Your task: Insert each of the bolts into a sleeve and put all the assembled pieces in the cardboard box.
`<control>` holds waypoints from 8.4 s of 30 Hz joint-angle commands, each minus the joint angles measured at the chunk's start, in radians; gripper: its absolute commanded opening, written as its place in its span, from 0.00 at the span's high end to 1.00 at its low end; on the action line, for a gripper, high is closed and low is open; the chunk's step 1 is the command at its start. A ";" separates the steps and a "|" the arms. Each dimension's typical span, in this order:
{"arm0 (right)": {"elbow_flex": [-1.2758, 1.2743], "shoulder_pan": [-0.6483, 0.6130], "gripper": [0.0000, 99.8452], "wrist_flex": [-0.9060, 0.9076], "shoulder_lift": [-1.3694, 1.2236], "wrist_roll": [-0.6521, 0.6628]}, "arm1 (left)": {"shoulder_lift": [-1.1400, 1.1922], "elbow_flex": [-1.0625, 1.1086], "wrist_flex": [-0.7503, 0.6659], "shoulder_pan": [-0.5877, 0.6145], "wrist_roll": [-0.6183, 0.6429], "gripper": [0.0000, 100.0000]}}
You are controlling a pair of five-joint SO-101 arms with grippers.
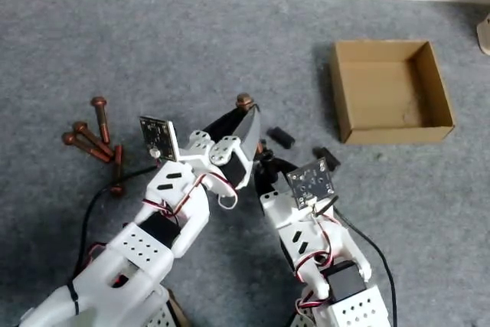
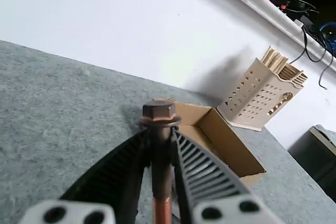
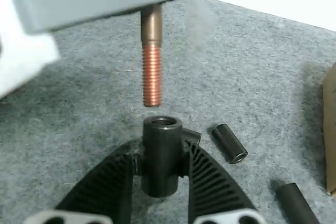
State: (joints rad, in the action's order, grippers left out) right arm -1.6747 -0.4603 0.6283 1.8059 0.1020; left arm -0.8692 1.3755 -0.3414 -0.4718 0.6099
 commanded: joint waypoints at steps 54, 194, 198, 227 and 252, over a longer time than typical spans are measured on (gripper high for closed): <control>-0.091 0.110 0.99 -0.053 0.031 -0.003 | 0.004 -0.108 0.628 -0.090 -0.011 0.49; 1.905 0.585 0.82 0.140 -2.144 0.189 | 0.010 0.094 0.233 -0.005 -0.150 0.99; 1.906 0.579 0.82 0.222 -2.046 0.173 | 0.008 0.093 0.233 -0.010 -0.153 0.99; 1.469 0.433 0.94 0.641 -1.484 0.060 | 0.013 -0.255 0.727 0.048 -0.212 0.99; 0.934 0.473 0.86 0.275 -1.349 0.525 | 0.013 -0.343 1.143 0.615 0.021 0.99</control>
State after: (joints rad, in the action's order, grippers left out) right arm -0.7311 0.0031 0.9628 0.4173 0.5854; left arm -0.8600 1.0856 0.7956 0.0959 0.6268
